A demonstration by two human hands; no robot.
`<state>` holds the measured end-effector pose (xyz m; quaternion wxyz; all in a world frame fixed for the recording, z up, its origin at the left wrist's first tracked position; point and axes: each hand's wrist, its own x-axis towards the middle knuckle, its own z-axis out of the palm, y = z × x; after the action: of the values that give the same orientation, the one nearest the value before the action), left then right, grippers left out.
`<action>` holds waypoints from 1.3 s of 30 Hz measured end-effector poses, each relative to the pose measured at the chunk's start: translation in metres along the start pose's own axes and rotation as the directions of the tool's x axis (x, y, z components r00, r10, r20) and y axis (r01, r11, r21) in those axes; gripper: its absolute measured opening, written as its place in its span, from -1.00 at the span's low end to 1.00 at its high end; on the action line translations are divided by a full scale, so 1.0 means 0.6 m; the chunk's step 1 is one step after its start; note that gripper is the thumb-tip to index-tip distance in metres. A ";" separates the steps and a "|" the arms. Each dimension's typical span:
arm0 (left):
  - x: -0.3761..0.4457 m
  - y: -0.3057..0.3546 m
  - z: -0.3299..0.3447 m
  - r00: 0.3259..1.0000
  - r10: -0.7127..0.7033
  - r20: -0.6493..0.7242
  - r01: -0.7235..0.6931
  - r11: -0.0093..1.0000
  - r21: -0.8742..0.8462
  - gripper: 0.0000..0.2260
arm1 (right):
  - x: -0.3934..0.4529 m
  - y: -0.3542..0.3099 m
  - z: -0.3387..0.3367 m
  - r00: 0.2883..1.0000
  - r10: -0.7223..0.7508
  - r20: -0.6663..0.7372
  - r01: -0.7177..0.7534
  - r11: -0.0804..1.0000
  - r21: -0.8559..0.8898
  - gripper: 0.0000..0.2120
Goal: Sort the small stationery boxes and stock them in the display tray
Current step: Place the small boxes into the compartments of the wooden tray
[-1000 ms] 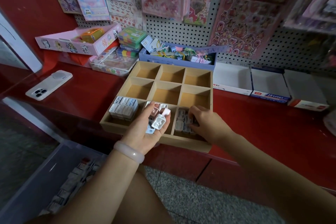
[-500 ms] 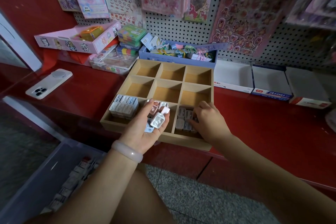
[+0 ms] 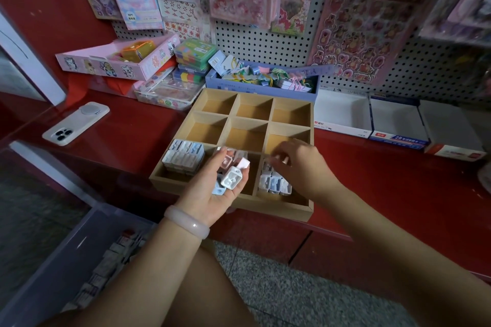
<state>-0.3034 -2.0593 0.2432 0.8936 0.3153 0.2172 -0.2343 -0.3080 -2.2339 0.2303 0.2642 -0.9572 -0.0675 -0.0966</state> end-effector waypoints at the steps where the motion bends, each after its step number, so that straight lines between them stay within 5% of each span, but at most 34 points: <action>1: 0.001 -0.001 0.000 1.000 0.004 0.010 -0.004 1.000 0.017 -0.86 | 0.006 -0.011 -0.006 0.998 -0.058 0.039 0.053 0.991 0.122 -0.80; 5: 0.000 -0.005 0.004 0.999 0.018 0.049 -0.024 0.994 0.111 -0.86 | 0.022 -0.035 -0.017 0.945 -0.214 0.248 0.105 0.915 0.391 -0.72; 10: 0.000 -0.005 0.003 0.998 0.032 0.055 -0.045 0.963 0.266 -0.89 | 0.022 -0.034 -0.016 0.881 -0.181 0.437 -0.055 0.878 0.475 -0.71; 16: 0.005 -0.008 0.000 0.995 -0.073 0.071 0.061 0.987 0.149 -0.84 | 0.019 -0.026 -0.020 0.908 -0.068 0.414 -0.213 0.775 0.595 -0.77; 22: 0.007 -0.006 0.006 0.995 -0.068 -0.071 0.079 0.983 0.164 -0.86 | 0.010 0.015 -0.039 0.945 0.134 0.298 -0.315 0.618 0.720 -0.79; 24: 0.009 -0.005 0.007 0.995 -0.068 -0.079 0.080 0.983 0.162 -0.85 | 0.006 0.030 -0.041 0.953 0.138 0.269 -0.273 0.774 0.572 -0.84; 27: 0.008 -0.008 0.009 0.994 -0.070 -0.078 0.081 0.985 0.150 -0.82 | -0.006 0.042 -0.039 0.964 0.071 0.256 -0.105 0.987 0.124 -0.81; 32: 0.008 -0.014 0.012 0.995 -0.067 -0.069 0.077 0.985 0.156 -0.83 | -0.020 0.041 -0.016 0.959 0.100 0.265 -0.017 0.954 -0.300 -0.55; 39: 0.007 -0.010 0.011 0.996 -0.067 -0.067 0.077 0.984 0.160 -0.84 | -0.018 0.037 -0.003 0.972 0.121 0.200 -0.033 0.919 -0.393 -0.51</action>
<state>-0.3016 -2.0690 0.2430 0.8487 0.3861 0.2358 -0.2737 -0.3145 -2.2542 0.2185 0.0644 -0.9972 -0.0379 0.0090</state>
